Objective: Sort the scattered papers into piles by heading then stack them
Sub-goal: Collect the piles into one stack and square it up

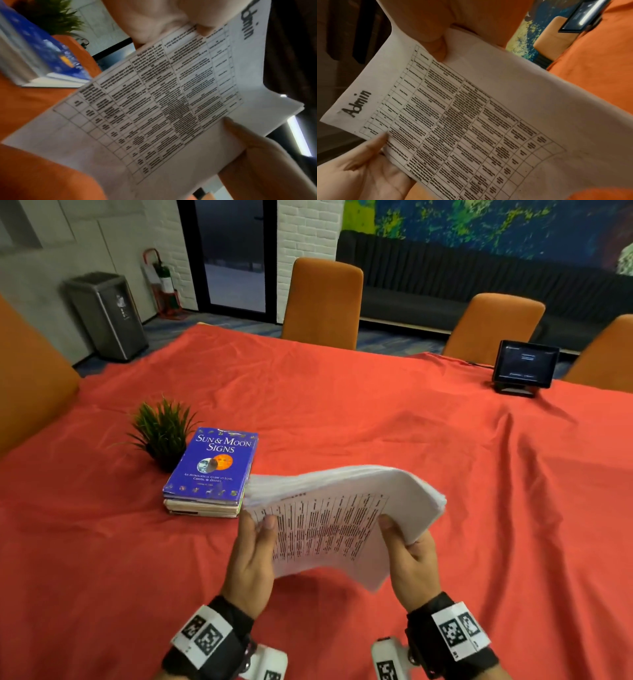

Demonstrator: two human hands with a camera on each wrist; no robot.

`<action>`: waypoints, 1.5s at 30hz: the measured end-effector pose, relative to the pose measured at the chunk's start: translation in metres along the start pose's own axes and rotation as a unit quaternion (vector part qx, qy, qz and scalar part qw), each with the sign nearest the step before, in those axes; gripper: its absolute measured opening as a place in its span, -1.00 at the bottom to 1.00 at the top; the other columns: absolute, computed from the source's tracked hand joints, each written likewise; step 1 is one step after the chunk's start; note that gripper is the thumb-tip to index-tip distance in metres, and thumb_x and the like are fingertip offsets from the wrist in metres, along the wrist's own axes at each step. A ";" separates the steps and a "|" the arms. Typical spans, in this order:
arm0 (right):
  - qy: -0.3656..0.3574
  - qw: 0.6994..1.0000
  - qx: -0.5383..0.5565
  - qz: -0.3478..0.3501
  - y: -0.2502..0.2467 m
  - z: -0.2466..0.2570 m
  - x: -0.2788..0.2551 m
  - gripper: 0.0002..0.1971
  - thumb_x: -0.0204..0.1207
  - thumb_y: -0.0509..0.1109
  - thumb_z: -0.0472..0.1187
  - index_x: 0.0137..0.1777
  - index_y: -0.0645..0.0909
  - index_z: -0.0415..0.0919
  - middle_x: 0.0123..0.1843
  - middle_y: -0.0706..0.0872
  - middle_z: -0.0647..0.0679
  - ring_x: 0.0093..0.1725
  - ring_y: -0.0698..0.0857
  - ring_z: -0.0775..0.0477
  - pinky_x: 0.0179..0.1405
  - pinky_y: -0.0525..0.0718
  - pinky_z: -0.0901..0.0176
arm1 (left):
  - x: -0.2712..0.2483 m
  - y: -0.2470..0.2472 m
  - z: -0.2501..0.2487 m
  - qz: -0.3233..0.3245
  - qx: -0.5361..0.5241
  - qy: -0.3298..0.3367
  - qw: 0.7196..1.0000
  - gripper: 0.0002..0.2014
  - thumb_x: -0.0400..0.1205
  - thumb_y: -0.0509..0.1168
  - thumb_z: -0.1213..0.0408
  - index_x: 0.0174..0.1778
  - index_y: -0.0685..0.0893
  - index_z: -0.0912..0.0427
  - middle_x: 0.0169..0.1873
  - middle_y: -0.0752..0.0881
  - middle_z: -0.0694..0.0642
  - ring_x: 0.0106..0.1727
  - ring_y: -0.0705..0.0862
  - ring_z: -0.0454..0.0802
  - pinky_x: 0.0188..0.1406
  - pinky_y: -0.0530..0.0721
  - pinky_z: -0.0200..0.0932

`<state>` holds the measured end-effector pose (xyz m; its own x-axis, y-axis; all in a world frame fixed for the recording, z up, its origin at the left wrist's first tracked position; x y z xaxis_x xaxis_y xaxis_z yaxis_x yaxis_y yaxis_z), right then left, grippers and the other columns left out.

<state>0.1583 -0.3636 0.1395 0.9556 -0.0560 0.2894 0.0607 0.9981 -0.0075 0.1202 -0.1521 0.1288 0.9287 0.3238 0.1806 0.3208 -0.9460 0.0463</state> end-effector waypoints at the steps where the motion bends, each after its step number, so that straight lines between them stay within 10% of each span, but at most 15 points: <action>1: 0.022 1.000 -0.016 -0.004 -0.001 -0.014 -0.006 -0.83 0.58 0.33 -0.23 0.01 0.73 -0.26 -0.05 0.84 -0.06 -0.05 0.77 0.03 -0.01 0.74 -0.04 | -0.004 0.000 0.011 0.006 0.003 -0.025 1.000 -0.37 0.59 0.13 -0.22 0.55 0.29 -0.04 0.51 0.43 -0.21 0.48 0.33 -0.55 0.42 0.21 -0.62; 5: 0.078 0.996 -0.047 -0.007 -0.008 -0.051 -0.023 -0.75 0.60 0.29 -0.20 0.17 0.67 -0.29 0.07 0.82 -0.08 0.11 0.77 -0.04 0.12 0.72 0.01 | -0.010 -0.002 0.048 0.036 0.077 -0.079 0.993 -0.52 0.56 0.07 -0.32 0.39 0.36 -0.32 0.40 0.51 -0.31 0.44 0.42 -0.41 0.43 0.24 -0.57; 9: 0.147 0.988 -0.051 -0.019 -0.016 -0.081 -0.034 -0.76 0.66 0.25 -0.36 0.27 0.59 -0.18 0.13 0.80 -0.02 0.16 0.74 -0.01 0.18 0.68 0.04 | -0.010 0.006 0.077 0.031 0.095 -0.161 0.982 -0.07 0.53 0.06 -0.37 0.66 0.08 0.23 0.62 0.23 0.06 0.59 0.18 -0.23 0.56 0.06 -0.34; 13: 0.215 0.971 -0.105 -0.011 -0.019 -0.111 -0.049 -0.70 0.67 0.25 -0.29 0.28 0.55 0.09 0.13 0.79 0.17 0.18 0.72 0.12 0.25 0.64 0.04 | -0.008 0.013 0.090 0.065 0.142 -0.178 0.972 -0.55 0.77 0.02 0.18 0.58 0.25 0.21 0.38 0.36 -0.10 0.44 0.27 -0.26 0.34 0.13 -0.47; 19: 0.198 0.970 -0.140 -0.019 -0.003 -0.105 -0.021 -0.87 0.68 0.22 -0.26 0.08 0.57 -0.03 -0.07 0.80 0.04 -0.05 0.76 0.08 -0.03 0.70 0.12 | 0.013 0.010 0.095 -0.003 0.207 -0.139 0.968 -0.80 0.76 0.03 0.21 0.13 0.45 0.27 -0.02 0.66 0.19 0.04 0.60 0.19 0.01 0.42 -0.11; 28: 0.351 0.916 -0.184 0.062 0.036 -0.144 0.012 -0.84 0.64 0.18 -0.30 0.15 0.48 -0.14 0.19 0.71 -0.20 0.15 0.69 -0.21 0.25 0.63 -0.06 | 0.060 -0.008 0.131 0.003 0.307 -0.259 0.916 -0.86 0.75 0.02 0.30 -0.05 0.34 0.31 -0.22 0.56 0.33 -0.19 0.51 0.22 -0.18 0.41 -0.01; 45: 0.440 0.873 -0.209 0.004 0.047 -0.173 0.020 -0.81 0.60 0.19 -0.38 0.18 0.45 -0.24 -0.02 0.63 -0.13 -0.08 0.57 -0.12 -0.08 0.44 0.20 | 0.071 -0.020 0.157 -0.007 0.326 -0.372 0.869 -0.88 0.74 0.00 0.26 0.07 0.33 0.25 -0.22 0.56 0.26 -0.23 0.53 0.18 -0.22 0.40 -0.07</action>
<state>0.2304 -0.3220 -0.0202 0.7966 -0.2299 -0.5592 -0.0233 0.9125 -0.4083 0.2091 -0.1074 -0.0138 0.7100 0.4841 -0.5114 0.1449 -0.8111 -0.5666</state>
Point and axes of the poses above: each hand's wrist, its own x-axis towards the middle knuckle, its own y-axis out of the palm, z = x × y, the point moved 1 cm from there along x, towards the middle knuckle
